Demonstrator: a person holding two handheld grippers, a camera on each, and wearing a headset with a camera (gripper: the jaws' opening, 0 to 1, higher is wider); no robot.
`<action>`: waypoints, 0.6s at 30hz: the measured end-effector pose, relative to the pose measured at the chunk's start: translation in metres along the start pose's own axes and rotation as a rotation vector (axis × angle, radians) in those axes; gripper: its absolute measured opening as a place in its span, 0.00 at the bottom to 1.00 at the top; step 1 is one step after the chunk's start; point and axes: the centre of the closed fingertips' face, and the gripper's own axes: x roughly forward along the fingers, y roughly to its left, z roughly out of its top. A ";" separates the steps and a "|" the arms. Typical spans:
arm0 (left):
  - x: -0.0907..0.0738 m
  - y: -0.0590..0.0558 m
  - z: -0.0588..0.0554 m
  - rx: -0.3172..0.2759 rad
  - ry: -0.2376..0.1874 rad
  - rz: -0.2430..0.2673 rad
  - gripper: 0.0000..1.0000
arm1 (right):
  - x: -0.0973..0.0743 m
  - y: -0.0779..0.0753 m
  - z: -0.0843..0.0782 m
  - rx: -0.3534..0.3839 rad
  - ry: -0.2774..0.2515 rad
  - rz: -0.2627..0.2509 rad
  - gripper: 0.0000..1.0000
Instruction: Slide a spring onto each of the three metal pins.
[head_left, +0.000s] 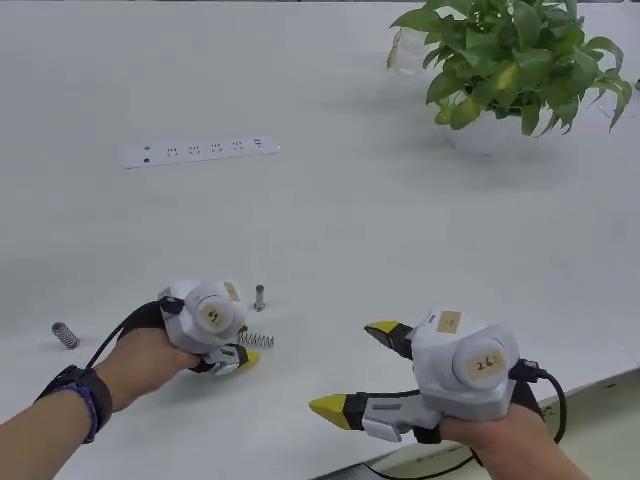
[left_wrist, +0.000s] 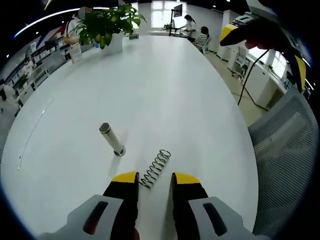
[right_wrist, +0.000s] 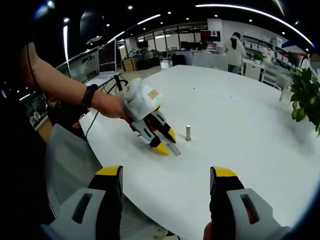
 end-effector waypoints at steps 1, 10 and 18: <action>0.000 -0.001 0.000 0.003 0.007 0.001 0.14 | 0.000 0.000 0.000 0.001 -0.001 0.000 0.70; -0.006 -0.013 -0.012 -0.061 0.048 0.011 0.02 | -0.002 0.004 -0.005 0.002 0.001 -0.005 0.69; -0.031 -0.024 -0.020 -0.091 0.012 0.016 0.02 | -0.003 0.008 -0.005 0.002 -0.013 -0.005 0.69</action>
